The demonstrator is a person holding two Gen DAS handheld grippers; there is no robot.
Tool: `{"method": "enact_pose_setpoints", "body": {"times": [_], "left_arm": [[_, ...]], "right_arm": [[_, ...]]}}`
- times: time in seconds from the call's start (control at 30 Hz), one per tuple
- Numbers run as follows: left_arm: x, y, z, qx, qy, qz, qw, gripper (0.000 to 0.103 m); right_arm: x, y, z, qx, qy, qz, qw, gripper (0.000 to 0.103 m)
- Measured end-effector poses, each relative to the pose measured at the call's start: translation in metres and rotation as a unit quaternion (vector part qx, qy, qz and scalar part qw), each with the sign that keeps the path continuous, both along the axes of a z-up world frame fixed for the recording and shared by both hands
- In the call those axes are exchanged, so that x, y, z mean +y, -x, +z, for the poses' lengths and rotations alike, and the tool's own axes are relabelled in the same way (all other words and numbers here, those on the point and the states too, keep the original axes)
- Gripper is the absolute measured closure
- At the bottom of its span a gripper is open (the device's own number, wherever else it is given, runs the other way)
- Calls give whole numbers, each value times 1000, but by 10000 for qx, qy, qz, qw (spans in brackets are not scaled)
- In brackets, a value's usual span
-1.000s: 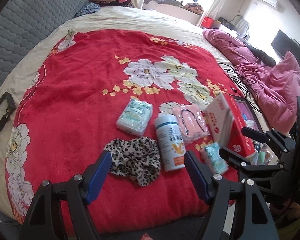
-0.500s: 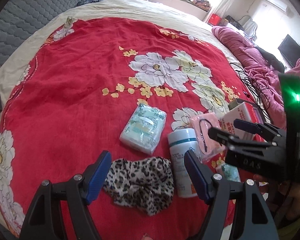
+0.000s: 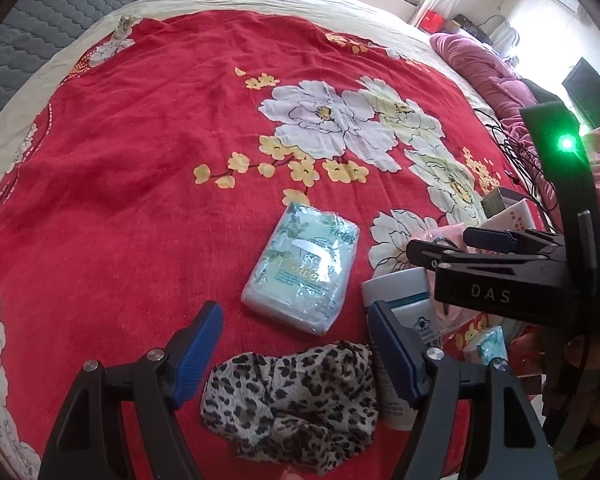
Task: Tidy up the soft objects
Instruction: 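Move both grippers toward the loose items on the bedspread, then grasp the pink mask packet with the right gripper while the left gripper grasps the pale green wipes packet, then carry the mask packet and wipes packet with both grippers over the pink tray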
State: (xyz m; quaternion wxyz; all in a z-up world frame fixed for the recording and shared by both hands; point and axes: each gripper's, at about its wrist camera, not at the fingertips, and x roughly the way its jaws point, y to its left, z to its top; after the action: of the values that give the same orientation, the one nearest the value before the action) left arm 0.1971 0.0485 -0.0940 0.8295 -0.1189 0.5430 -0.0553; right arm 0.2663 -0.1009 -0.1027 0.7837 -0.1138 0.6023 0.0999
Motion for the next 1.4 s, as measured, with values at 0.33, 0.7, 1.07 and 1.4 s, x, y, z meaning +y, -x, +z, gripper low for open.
{"method": "enact_pose_setpoints", "body": {"times": [0.33, 0.7, 1.07, 1.4], "left_arm": [[1, -10, -14, 90, -40, 53, 9999, 29], [-5, -20, -30, 165, -248, 41, 9995, 29], [-3, -30, -32, 66, -87, 93, 9999, 55], [3, -12, -8, -131, 90, 166, 9997, 63]], "right_arm": [[-7, -12, -19, 190, -154, -277, 9993, 26], [-4, -5, -15, -33, -86, 171, 9998, 62], [-22, 9, 20, -468, -606, 120, 9970, 74], [-33, 27, 42, -586, -902, 69, 9942, 74]]}}
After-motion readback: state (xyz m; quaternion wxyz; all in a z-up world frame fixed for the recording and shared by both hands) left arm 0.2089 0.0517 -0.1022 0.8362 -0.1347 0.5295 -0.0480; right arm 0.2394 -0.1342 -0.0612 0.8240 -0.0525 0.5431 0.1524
